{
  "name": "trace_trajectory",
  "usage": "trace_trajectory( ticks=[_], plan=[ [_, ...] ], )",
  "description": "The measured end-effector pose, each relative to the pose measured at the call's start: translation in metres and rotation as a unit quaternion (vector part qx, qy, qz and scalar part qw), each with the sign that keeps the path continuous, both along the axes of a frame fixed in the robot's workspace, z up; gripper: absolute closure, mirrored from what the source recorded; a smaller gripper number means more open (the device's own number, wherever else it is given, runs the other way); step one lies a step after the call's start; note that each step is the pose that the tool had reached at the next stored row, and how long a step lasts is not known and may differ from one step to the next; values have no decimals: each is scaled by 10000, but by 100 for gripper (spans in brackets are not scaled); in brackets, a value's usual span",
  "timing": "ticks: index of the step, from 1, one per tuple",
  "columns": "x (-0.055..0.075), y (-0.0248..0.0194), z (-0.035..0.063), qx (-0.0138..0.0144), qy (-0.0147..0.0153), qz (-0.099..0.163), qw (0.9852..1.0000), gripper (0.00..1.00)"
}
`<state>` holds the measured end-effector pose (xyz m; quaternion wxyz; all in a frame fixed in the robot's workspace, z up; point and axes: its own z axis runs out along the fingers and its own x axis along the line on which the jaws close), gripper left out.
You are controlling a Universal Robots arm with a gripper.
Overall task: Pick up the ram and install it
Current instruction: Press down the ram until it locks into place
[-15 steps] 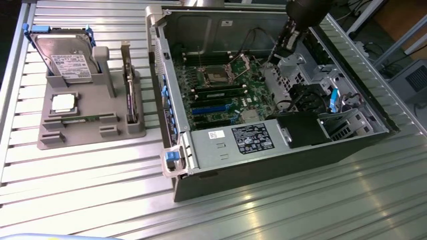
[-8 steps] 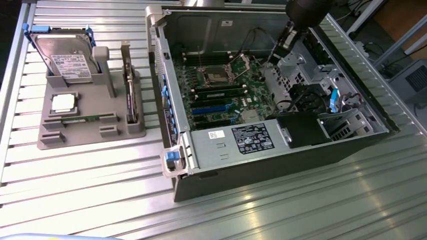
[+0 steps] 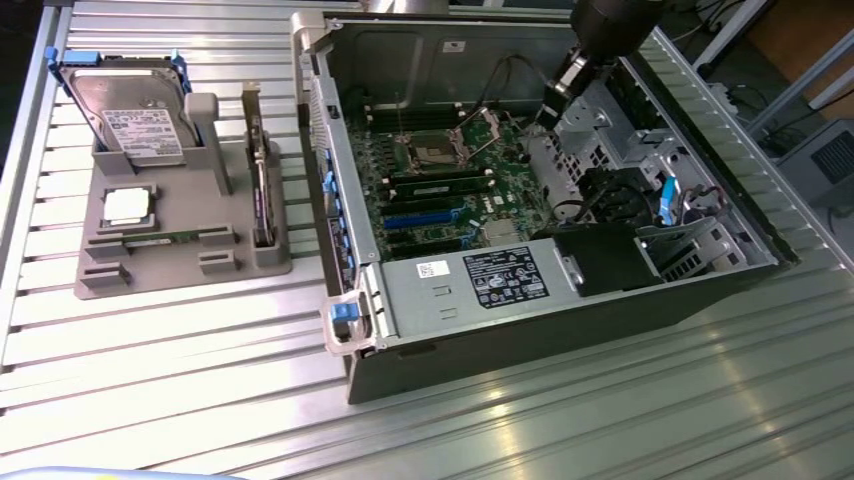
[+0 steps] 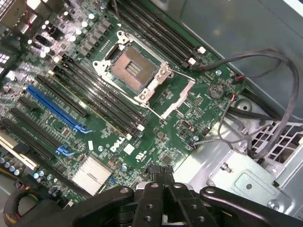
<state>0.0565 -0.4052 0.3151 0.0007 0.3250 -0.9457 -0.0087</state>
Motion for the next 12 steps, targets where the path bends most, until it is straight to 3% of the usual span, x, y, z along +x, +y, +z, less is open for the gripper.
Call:
trace_trajectory(
  ticks=[9,12],
  plan=[
    [0,0,-6,0,0,-565,9984,90],
    [0,0,-9,0,0,-872,9962,90]
  ],
)
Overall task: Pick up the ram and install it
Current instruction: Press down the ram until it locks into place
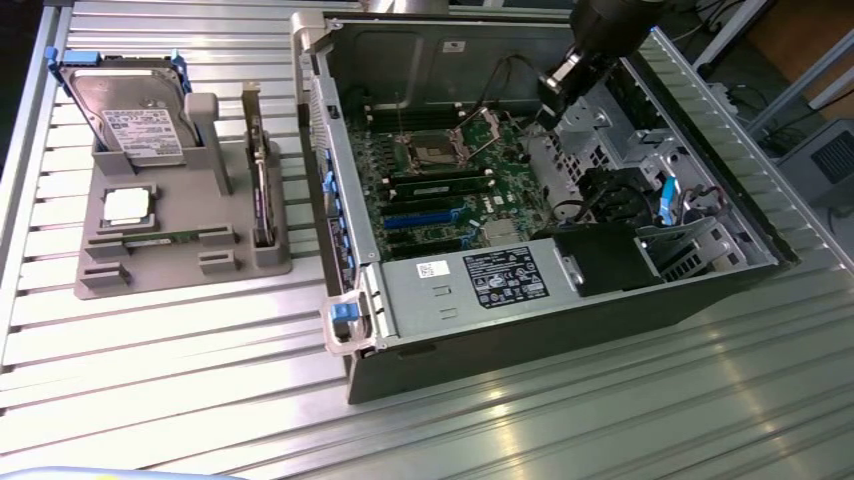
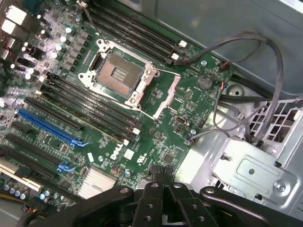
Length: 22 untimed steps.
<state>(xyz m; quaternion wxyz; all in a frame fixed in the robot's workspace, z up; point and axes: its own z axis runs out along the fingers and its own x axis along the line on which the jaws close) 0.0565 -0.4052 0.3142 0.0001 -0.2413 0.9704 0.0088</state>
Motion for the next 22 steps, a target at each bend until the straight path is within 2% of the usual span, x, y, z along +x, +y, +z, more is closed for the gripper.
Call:
trace_trajectory(
  ticks=[4,9,12,15,19,22],
  plan=[
    [0,0,-3,0,0,-239,9997,90],
    [0,0,-7,0,0,-554,9985,90],
    [0,0,-9,0,0,-847,9964,90],
    [0,0,-11,0,0,-1006,9949,90],
    [0,0,-14,0,0,-1269,9919,90],
    [0,0,-18,0,0,-1580,9874,90]
  ],
)
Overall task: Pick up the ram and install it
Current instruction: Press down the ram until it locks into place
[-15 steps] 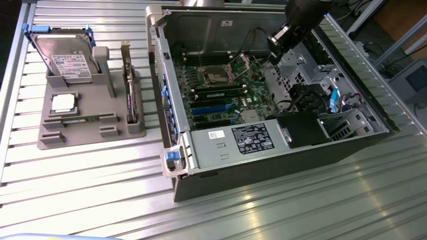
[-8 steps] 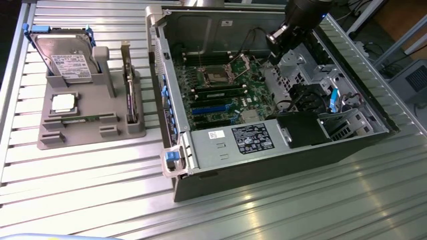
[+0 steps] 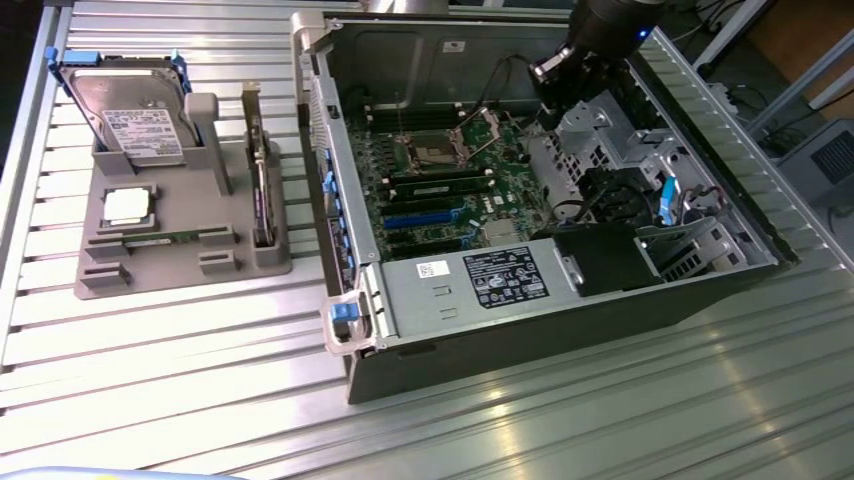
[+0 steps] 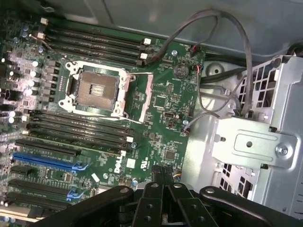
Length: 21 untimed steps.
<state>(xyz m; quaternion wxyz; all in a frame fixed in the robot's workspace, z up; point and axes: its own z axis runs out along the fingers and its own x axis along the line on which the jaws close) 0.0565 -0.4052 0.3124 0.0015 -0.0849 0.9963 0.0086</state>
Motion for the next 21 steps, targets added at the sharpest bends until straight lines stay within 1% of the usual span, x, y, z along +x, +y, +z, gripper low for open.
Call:
trace_trajectory(
  ticks=[3,5,7,8,10,11,13,16,21],
  plan=[
    [0,0,-2,0,0,-225,9997,90],
    [0,0,-4,0,0,-329,9995,90],
    [0,0,-6,0,0,-524,9986,90],
    [0,0,-7,0,0,-644,9979,90],
    [0,0,-9,0,0,-788,9969,90],
    [0,0,-11,0,0,-924,9957,90],
    [0,0,-12,0,0,-1026,9947,90],
    [0,0,-15,0,0,-1303,9915,90],
    [0,0,-15,0,0,-1311,9914,90]
  ],
)
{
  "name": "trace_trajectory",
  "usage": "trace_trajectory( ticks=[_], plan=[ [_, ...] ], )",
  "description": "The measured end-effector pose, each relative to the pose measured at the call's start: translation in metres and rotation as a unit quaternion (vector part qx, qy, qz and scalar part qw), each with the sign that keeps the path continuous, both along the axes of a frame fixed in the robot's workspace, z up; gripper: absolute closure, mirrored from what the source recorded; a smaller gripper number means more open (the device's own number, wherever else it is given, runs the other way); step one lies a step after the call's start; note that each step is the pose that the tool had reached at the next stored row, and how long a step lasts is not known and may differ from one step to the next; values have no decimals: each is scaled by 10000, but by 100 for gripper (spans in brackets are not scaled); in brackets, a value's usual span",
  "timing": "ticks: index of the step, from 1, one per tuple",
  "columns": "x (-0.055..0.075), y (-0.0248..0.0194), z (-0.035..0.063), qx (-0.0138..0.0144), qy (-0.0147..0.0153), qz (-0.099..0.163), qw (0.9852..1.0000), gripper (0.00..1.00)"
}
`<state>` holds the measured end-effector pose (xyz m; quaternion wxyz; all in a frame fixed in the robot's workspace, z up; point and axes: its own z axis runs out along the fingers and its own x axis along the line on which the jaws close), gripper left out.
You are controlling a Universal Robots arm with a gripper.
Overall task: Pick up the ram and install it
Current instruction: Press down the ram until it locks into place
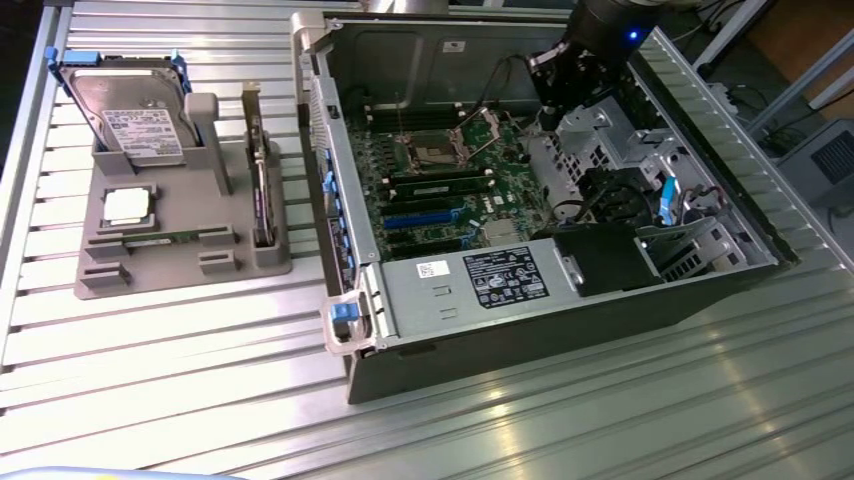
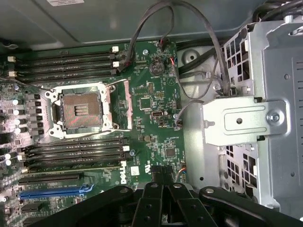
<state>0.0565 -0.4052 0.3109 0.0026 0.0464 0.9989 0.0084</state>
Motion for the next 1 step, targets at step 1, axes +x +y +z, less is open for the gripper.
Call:
trace_trajectory(
  ticks=[1],
  plan=[
    [0,0,0,0,0,0,10000,90]
  ],
)
